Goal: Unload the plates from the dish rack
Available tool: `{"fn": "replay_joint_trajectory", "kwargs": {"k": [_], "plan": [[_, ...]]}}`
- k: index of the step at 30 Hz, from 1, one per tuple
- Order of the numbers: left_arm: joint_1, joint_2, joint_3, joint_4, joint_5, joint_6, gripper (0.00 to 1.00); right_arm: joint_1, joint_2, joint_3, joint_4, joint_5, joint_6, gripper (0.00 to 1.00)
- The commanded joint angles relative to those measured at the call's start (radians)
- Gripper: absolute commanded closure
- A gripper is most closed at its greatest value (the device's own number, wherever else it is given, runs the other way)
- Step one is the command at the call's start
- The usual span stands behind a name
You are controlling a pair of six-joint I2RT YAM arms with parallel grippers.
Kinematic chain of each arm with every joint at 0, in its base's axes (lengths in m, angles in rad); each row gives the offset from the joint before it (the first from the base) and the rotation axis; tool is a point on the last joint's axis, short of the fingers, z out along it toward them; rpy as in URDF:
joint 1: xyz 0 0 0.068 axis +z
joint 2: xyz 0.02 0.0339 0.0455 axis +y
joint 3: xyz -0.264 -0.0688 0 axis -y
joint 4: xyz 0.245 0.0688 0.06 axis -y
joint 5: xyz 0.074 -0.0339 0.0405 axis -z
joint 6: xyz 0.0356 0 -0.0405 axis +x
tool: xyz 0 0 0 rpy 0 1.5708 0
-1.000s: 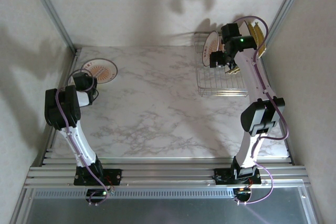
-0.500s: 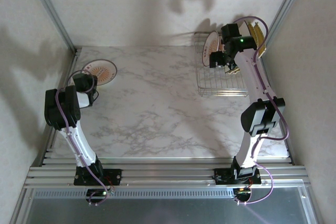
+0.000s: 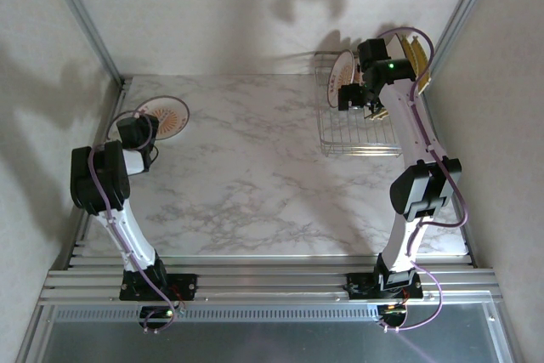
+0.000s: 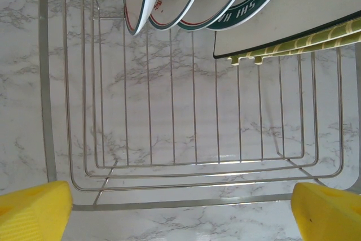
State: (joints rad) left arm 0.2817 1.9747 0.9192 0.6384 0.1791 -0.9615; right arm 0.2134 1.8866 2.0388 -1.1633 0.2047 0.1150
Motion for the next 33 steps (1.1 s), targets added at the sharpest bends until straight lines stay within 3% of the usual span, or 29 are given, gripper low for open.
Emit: {"fn": "replay_joint_trajectory", "kwargs": {"k": [1, 3, 5, 6, 18, 24, 27, 33], "plan": [[0.001, -0.032, -0.018, -0.091, -0.071, 0.051, 0.24, -0.004, -0.028, -0.003, 0.009, -0.021, -0.005, 0.01], [-0.005, -0.040, -0.014, -0.113, -0.082, 0.060, 0.18, -0.005, -0.029, -0.003, 0.009, -0.025, -0.005, 0.01], [-0.016, -0.057, -0.006, -0.147, -0.109, 0.081, 0.03, -0.005, -0.029, -0.002, 0.008, -0.024, -0.005, 0.01], [-0.019, -0.065, -0.002, -0.161, -0.120, 0.092, 0.01, -0.004, -0.031, -0.003, 0.008, -0.025, -0.005, 0.01], [-0.042, -0.172, 0.029, -0.338, -0.227, 0.249, 0.00, -0.003, -0.034, 0.003, 0.013, -0.030, -0.004, 0.01], [-0.085, -0.326, 0.151, -0.609, -0.336, 0.511, 0.00, -0.004, -0.037, 0.022, 0.007, -0.030, -0.012, 0.01], [-0.112, -0.381, 0.268, -0.756, -0.307, 0.628, 0.00, -0.001, -0.016, 0.077, -0.013, -0.044, -0.013, 0.01], [-0.192, -0.369, 0.541, -1.115, -0.132, 0.778, 0.00, 0.034, 0.062, 0.232, -0.054, -0.029, -0.006, 0.01]]}}
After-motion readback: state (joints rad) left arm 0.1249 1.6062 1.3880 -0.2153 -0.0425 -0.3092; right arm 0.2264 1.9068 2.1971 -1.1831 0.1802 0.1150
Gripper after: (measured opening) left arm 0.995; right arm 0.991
